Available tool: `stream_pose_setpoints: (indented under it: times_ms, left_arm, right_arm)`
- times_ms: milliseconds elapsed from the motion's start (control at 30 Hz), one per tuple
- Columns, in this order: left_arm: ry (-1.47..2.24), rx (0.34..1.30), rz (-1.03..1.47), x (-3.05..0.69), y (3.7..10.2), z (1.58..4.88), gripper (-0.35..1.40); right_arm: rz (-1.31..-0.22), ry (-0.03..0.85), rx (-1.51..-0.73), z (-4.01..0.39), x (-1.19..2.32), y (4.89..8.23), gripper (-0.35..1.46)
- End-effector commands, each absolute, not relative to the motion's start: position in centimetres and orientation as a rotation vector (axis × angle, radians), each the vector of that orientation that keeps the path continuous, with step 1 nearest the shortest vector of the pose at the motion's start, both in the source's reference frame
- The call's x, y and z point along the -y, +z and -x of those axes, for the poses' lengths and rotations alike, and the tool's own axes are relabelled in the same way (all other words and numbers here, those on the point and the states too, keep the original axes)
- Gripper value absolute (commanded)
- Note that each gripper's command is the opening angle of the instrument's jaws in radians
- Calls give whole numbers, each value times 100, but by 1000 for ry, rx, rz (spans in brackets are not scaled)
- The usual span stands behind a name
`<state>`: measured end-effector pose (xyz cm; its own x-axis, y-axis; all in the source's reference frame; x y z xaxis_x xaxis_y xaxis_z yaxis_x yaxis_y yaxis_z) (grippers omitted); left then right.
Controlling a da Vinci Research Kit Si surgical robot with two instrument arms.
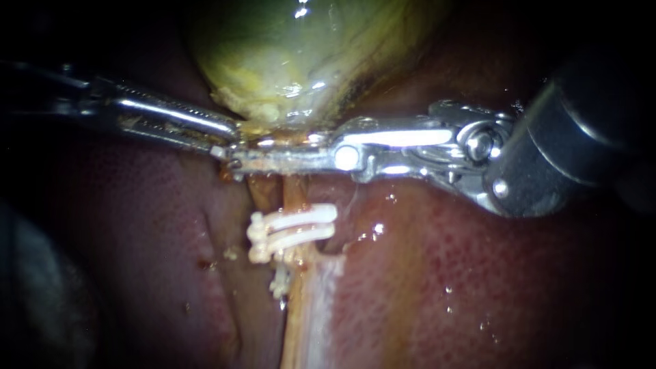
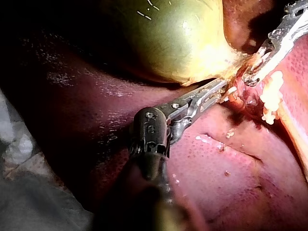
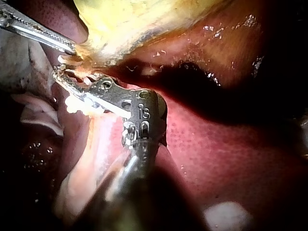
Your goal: Clipping third clip right tube
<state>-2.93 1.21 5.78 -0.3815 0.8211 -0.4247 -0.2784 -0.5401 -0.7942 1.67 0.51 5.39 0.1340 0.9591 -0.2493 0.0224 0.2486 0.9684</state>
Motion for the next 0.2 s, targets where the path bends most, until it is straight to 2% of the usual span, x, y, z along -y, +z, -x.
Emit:
stream_pose_setpoints:
  times_ms: [33, 200]
  left_arm:
    - [1980, 822, 1098, -121, 578, 293, -35]
    - [1980, 822, 1098, -122, 579, 293, -35]
  right_arm:
    - [-1092, 926, -1219, -168, -49, 541, -35]
    - [-1089, 921, -1220, -170, -44, 546, -35]
